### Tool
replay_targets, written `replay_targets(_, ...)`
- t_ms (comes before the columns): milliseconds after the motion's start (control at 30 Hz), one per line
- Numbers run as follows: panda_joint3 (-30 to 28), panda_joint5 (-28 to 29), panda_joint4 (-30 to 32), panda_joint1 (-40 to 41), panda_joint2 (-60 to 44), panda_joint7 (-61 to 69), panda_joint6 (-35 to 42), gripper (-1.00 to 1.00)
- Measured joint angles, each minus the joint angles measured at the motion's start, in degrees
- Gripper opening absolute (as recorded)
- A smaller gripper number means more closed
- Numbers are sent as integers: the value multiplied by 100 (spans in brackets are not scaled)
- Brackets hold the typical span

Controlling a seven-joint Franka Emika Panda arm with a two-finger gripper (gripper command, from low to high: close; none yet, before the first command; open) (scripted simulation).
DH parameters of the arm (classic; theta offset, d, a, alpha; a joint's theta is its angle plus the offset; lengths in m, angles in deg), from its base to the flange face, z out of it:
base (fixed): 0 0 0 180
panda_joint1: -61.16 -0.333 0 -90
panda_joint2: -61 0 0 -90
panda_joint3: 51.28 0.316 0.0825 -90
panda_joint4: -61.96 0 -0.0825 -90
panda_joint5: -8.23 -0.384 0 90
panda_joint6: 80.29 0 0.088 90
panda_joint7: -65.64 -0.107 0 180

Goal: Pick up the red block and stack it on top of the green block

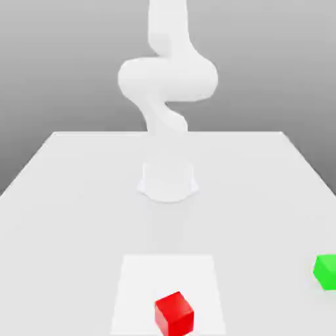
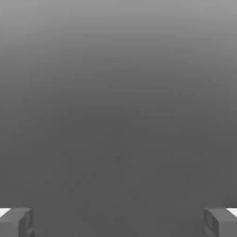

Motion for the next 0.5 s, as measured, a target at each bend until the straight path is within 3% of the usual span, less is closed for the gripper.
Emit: replay_targets(500, -388, -179, 481, -466, -3151, 1672, -1159, 0)
